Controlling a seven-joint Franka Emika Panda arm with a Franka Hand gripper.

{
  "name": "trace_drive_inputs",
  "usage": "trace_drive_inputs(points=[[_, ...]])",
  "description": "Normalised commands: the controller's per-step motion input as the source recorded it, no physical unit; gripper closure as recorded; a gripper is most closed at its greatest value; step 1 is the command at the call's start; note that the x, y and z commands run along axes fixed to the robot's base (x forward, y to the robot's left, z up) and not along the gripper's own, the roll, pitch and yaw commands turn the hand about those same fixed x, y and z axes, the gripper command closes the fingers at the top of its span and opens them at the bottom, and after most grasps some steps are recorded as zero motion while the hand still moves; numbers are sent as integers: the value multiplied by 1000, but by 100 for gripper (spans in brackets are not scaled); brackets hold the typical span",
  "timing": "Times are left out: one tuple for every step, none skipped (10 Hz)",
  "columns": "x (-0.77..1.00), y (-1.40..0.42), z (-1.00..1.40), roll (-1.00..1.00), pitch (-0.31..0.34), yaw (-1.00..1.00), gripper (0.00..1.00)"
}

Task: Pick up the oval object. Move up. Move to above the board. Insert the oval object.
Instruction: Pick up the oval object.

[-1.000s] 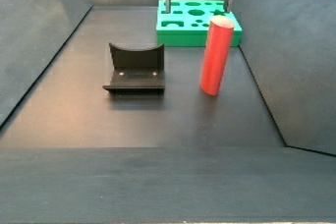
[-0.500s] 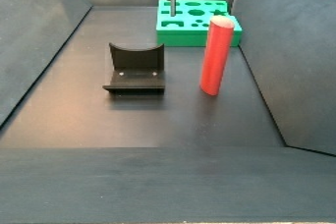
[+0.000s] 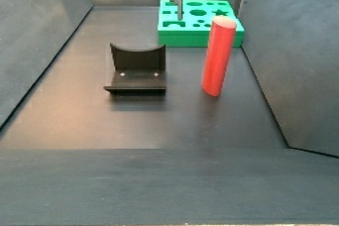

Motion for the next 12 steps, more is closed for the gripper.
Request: trace_drive_inputs(points=[[-260, -6, -11, 3, -13, 0, 0], [-280, 0, -26, 21, -9, 0, 0], [-229, 0, -54, 7, -17, 14, 0], [-243, 0, -94, 20, -14, 23, 0], [-149, 0, -106, 0, -34, 43, 0], [-103, 0, -157, -19, -69, 43, 0], [-137, 0, -186, -43, -91, 37, 0], [-109, 0, -180, -67, -99, 37, 0], [-20, 0, -171, -121, -123, 9, 0], [0, 0, -174, -164, -141, 0, 0], [0, 0, -194, -191, -163, 0, 0], [0, 0, -269, -180, -166, 0, 0]])
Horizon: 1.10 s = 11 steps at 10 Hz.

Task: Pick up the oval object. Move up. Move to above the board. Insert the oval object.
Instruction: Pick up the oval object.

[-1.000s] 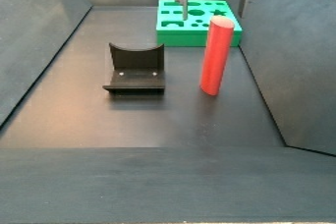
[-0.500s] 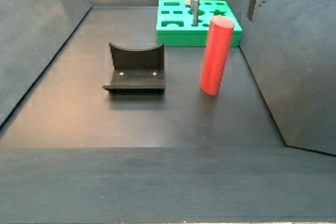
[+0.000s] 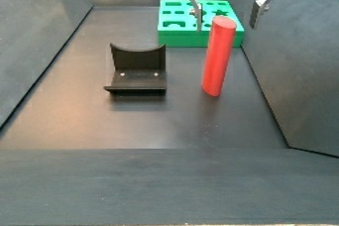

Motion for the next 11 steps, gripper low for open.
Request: trace_drive_inputs(points=[[0, 0, -294, -154, -160, 6, 0], [0, 0, -331, -150, -166, 3, 0], [0, 0, -343, -147, -167, 11, 0], [0, -9, -311, -127, -156, 17, 0], [0, -3, -257, -111, -137, 20, 0], [0, 0, -109, -39, -77, 34, 0], [0, 0, 0, -1, -16, 31, 0], [0, 0, -3, 0, -7, 0, 0], [0, -23, -429, 7, -66, 0, 0], [0, 0, -497, 0, -67, 6, 0], [0, 0, 0, 0, 0, 0, 0]])
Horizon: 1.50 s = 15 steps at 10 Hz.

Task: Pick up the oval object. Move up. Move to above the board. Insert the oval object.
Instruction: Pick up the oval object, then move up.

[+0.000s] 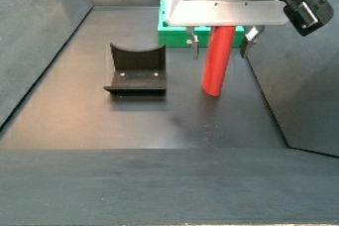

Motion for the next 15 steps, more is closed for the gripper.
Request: trace_drive_inputs(points=[[0, 0, 0, 0, 0, 0, 100], [0, 0, 0, 0, 0, 0, 100], [0, 0, 0, 0, 0, 0, 100], [0, 0, 0, 0, 0, 0, 100], [0, 0, 0, 0, 0, 0, 100], [0, 0, 0, 0, 0, 0, 100], [0, 0, 0, 0, 0, 0, 100], [0, 0, 0, 0, 0, 0, 100], [0, 0, 0, 0, 0, 0, 100], [0, 0, 0, 0, 0, 0, 100], [0, 0, 0, 0, 0, 0, 100], [0, 0, 833, 0, 0, 0, 100], [-2, 40, 854, 4, -6, -7, 100], [-21, 35, 790, -5, 10, -6, 100], [-16, 14, 562, -29, 14, -5, 100]])
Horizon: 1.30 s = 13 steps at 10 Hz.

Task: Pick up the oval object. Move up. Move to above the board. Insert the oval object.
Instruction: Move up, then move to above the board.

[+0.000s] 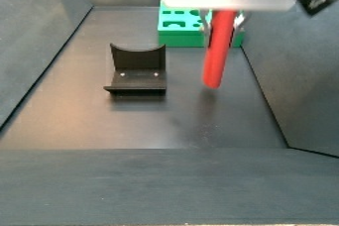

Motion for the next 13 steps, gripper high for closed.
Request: trace_drive_inputs(points=[[-15, 5, 451, -41, 18, -5, 100], [-8, -4, 234, -62, 22, -4, 100], [-510, 401, 1000, 79, 71, 107, 100], [-518, 406, 1000, 71, 53, 92, 100], [-496, 359, 1000, 63, 28, 63, 100], [-416, 263, 1000, 42, -3, 10, 100], [-373, 244, 1000, 29, -7, -7, 100], [-271, 193, 964, 7, 11, -21, 100], [-183, 137, 779, -5, 24, -27, 100], [-117, 94, 587, -12, 29, -29, 100], [-66, 63, 408, -21, 42, -35, 100], [-22, 51, 176, -34, 61, -41, 100], [310, -1000, 248, -15, 280, -391, 100]])
